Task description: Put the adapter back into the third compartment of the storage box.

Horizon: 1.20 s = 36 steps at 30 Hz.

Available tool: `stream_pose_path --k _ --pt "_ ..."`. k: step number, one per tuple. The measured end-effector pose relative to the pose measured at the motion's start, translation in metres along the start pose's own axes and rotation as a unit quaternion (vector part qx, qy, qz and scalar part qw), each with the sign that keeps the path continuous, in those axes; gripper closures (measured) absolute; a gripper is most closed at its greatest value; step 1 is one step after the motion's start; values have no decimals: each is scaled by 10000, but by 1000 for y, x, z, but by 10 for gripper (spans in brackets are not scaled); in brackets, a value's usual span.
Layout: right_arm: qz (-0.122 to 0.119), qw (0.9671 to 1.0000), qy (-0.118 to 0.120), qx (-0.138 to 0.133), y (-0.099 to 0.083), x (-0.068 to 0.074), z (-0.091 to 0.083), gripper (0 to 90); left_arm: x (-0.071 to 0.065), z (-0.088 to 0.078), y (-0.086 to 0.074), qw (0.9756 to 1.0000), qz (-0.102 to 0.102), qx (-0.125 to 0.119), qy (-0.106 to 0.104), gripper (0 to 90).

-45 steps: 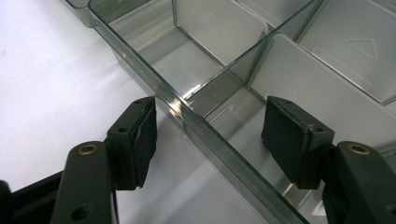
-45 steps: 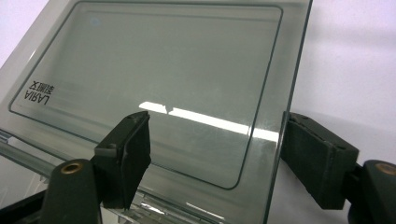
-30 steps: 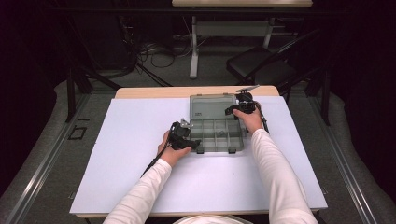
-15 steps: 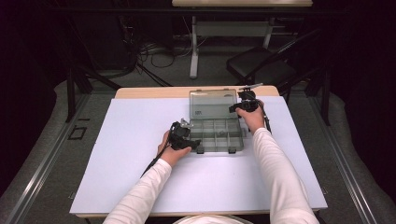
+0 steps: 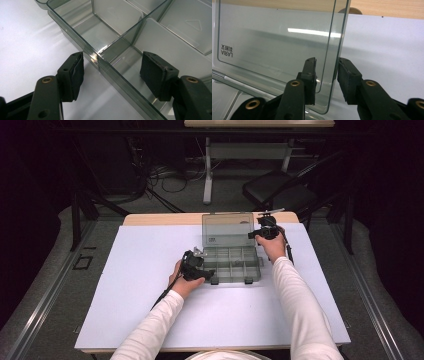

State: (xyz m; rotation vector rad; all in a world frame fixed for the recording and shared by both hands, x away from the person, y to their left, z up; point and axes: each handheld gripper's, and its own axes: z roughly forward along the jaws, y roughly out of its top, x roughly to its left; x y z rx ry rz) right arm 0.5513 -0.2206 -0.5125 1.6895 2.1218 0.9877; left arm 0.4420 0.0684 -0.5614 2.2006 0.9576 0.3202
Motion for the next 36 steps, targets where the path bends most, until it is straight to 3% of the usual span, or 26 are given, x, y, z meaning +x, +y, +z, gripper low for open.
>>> stream_pose_path --k 27,36 --pt "-15 9995 231 -214 -4 -7 -6 766 0 0 0 10000 12 -14 5 375" --pt "-61 9995 205 -243 -4 -9 -7 813 0 0 0 10000 10 -17 10 377"
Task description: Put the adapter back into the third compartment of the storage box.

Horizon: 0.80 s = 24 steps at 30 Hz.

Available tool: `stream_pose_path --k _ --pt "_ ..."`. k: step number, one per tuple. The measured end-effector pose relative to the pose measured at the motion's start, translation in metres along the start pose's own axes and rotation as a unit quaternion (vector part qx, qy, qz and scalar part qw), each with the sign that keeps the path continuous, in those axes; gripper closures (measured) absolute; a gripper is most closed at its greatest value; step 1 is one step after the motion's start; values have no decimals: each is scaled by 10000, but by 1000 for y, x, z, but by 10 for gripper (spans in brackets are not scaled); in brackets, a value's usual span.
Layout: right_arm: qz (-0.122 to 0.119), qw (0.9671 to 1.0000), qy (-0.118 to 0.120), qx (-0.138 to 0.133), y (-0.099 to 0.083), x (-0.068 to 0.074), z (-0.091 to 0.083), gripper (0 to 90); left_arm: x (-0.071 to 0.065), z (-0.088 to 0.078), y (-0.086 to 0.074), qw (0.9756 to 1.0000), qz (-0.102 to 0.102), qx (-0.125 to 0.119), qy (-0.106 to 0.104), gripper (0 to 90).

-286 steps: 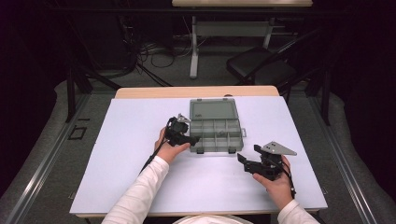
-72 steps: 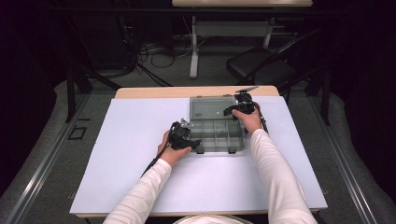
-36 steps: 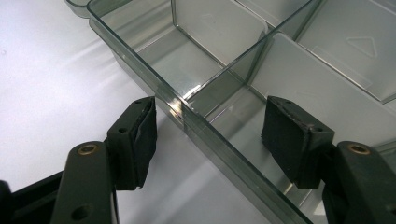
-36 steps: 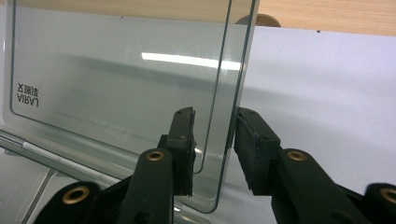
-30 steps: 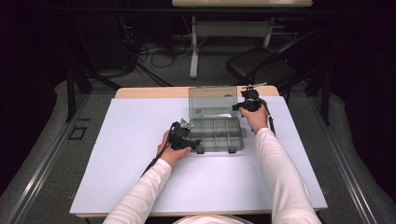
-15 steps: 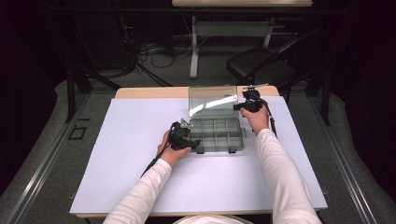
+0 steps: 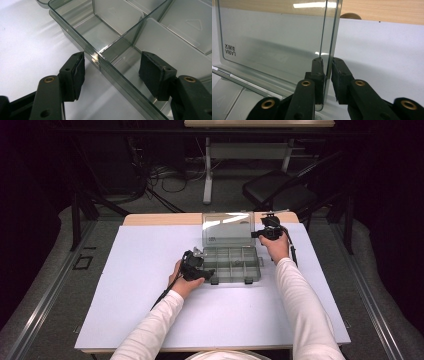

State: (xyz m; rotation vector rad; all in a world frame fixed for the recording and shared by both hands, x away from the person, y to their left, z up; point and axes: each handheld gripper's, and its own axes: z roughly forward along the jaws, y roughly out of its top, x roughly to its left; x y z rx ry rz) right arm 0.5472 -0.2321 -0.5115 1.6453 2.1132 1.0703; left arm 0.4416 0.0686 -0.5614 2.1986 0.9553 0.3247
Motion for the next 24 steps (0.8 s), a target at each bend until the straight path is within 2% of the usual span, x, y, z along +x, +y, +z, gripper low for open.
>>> stream_pose_path --k 2,11,17,19,21,24 --pt "-21 10000 -27 42 0 0 -1 821 0 0 0 10000 -1 -1 2 378" --pt "-14 9997 128 -198 -5 -3 -4 846 0 0 0 10000 -26 -9 2 379" --pt "0 9992 139 -375 -9 -4 -5 850 0 0 0 10000 -48 1 8 382" --pt "34 9989 135 -458 -11 -4 -5 853 1 -1 1 10000 -59 51 -49 385" --pt "70 9986 124 -512 -13 -3 -5 853 1 0 1 10000 -95 10 19 389" --pt "64 9982 103 -590 -15 -3 -5 854 2 -2 2 9999 -107 20 1 382"
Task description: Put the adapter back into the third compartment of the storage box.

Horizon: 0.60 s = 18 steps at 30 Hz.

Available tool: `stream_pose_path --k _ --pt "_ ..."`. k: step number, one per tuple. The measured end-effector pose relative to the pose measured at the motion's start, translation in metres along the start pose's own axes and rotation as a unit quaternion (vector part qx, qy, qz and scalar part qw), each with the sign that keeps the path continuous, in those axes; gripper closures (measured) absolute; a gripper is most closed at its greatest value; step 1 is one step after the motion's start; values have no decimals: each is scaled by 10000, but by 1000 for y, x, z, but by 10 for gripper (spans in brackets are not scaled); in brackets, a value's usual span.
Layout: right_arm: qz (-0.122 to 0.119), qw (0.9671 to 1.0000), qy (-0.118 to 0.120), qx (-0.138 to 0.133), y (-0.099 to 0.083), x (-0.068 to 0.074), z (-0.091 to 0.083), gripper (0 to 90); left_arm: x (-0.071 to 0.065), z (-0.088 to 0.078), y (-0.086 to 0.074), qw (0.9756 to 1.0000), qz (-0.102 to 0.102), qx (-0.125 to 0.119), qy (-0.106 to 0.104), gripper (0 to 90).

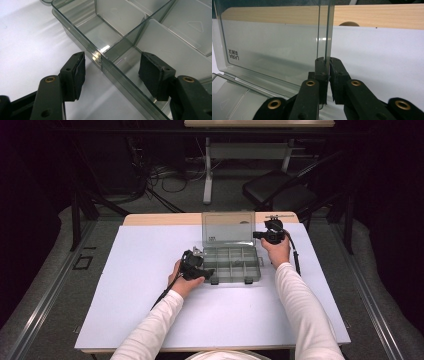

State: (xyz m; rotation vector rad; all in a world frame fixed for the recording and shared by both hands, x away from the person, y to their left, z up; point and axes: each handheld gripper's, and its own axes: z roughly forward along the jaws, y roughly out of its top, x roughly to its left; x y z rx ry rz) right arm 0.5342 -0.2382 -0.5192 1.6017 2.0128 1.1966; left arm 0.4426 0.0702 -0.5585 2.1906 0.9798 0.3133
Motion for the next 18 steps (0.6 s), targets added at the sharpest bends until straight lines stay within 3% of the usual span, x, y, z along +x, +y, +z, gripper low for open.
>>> stream_pose_path --k 5,12,16,18 --pt "0 10000 -67 -32 -1 1 0 854 5 -8 4 9999 -92 -131 -28 376" --pt "-14 9999 -82 -90 -2 2 0 857 11 -22 15 9989 -222 -348 -222 370" --pt "-40 9999 -85 -137 -2 3 0 859 18 -28 23 9971 -316 -673 -174 370" --pt "-48 9998 -80 -154 -2 2 0 859 24 -31 25 9966 -383 -705 -174 375"
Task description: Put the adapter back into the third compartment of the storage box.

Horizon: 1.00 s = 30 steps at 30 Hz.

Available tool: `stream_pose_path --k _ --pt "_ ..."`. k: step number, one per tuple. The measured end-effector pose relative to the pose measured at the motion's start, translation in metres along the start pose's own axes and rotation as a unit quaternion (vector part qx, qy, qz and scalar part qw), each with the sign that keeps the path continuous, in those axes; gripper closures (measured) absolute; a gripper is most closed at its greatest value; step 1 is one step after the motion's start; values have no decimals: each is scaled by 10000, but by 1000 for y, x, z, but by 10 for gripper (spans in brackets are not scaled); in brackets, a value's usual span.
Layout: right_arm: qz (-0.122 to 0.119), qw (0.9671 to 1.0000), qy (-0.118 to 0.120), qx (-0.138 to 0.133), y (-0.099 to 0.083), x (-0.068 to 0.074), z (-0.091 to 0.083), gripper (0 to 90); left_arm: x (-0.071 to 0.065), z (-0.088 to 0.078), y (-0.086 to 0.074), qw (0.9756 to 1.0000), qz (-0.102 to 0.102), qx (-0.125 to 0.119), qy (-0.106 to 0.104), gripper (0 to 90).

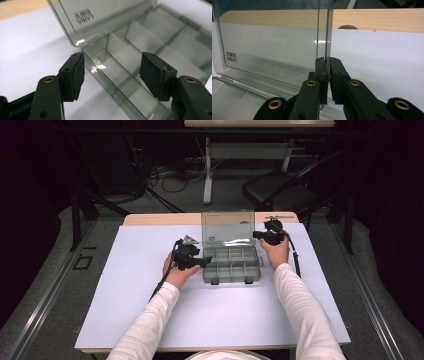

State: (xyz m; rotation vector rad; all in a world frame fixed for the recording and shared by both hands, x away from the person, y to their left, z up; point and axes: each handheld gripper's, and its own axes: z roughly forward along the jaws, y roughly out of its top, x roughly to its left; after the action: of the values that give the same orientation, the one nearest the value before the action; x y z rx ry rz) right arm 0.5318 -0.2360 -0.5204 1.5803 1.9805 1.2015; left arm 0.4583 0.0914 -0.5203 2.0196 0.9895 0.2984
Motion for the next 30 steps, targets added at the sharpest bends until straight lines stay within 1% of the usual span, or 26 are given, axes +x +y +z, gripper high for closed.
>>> stream_pose_path --k 3,4,5,6,7,8,9,12,14,17,18,20,28,30 --pt "49 10000 23 -18 -1 0 0 860 7 -2 7 9999 -102 26 60 387" --pt "66 10000 13 -22 -1 0 0 861 9 -3 10 9999 -106 9 63 392" --pt "89 10000 6 -37 -1 1 -1 861 11 -4 13 9999 -119 -57 111 403" --pt "53 10000 7 -50 -2 0 -1 862 13 -6 17 9998 -122 -53 131 412" --pt "64 9999 4 -82 -2 0 -1 862 14 -7 21 9997 -143 -102 161 418" --pt "102 9999 -4 -88 -3 1 -1 863 16 -9 25 9998 -131 -84 157 427" --pt "112 9999 -14 -97 -3 1 -2 863 17 -9 28 9996 -140 -171 198 430" --pt "118 9998 -40 -133 -4 1 -2 863 21 -11 39 9995 -155 -175 213 437" --pt "119 9998 -52 -150 -4 2 -3 864 23 -10 46 9994 -139 -215 252 444" --pt "107 9998 -74 -177 -5 2 -3 864 25 -9 57 9995 -112 -192 230 447" --pt "89 9997 -74 -202 -6 3 -3 864 25 -7 60 9993 -139 -232 265 452" --pt "98 9996 -85 -233 -7 3 -3 864 27 -6 66 9993 -108 -209 279 453" --pt "91 9994 -139 -309 -9 4 -4 865 36 0 86 9988 -253 -236 347 461" --pt "91 9993 -148 -321 -9 4 -4 865 39 0 91 9987 -280 -203 387 471"
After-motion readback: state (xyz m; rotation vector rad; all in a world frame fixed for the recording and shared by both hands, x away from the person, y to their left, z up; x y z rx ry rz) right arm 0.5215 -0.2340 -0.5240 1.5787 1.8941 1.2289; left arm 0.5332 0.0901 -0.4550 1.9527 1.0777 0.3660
